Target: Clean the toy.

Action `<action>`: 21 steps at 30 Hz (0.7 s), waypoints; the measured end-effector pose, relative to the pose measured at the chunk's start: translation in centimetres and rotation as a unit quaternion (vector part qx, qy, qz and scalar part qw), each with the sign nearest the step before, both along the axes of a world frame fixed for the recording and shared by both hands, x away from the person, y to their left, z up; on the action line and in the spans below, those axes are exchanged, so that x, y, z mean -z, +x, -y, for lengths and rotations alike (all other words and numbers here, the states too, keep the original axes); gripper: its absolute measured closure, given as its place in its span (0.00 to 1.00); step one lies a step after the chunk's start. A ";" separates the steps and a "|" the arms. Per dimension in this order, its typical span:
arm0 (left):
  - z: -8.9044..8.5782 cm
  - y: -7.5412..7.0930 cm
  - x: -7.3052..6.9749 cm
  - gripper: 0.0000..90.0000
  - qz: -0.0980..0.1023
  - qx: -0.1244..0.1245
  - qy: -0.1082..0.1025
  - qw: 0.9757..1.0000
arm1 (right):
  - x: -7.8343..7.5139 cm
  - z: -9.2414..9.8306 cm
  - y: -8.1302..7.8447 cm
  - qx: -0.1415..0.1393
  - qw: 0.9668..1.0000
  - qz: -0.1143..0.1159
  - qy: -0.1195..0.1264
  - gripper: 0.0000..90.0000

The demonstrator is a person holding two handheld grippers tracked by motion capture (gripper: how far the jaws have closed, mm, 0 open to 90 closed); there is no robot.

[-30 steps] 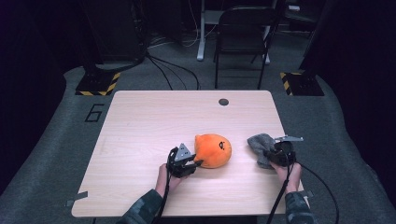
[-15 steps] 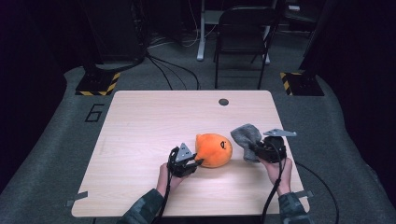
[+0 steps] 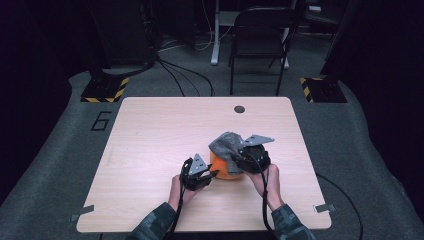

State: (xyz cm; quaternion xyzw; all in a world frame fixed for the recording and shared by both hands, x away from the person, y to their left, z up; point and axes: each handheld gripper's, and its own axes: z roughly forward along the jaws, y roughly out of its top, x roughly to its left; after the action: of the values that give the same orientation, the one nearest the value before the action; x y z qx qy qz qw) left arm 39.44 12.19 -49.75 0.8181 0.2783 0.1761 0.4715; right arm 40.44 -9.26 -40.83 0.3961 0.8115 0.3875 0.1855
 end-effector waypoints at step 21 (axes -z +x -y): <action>0.5 -0.4 0.0 0.82 0.023 0.013 0.011 1.000 | 2.0 -2.0 -0.5 -0.016 0.997 0.031 -0.063 0.79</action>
State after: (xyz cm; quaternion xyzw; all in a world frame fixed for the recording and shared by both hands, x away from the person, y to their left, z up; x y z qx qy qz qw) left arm 39.07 11.65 -49.77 0.8222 0.2551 0.1917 0.4713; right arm 39.93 -7.30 -42.78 0.3581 0.8343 0.3511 0.2289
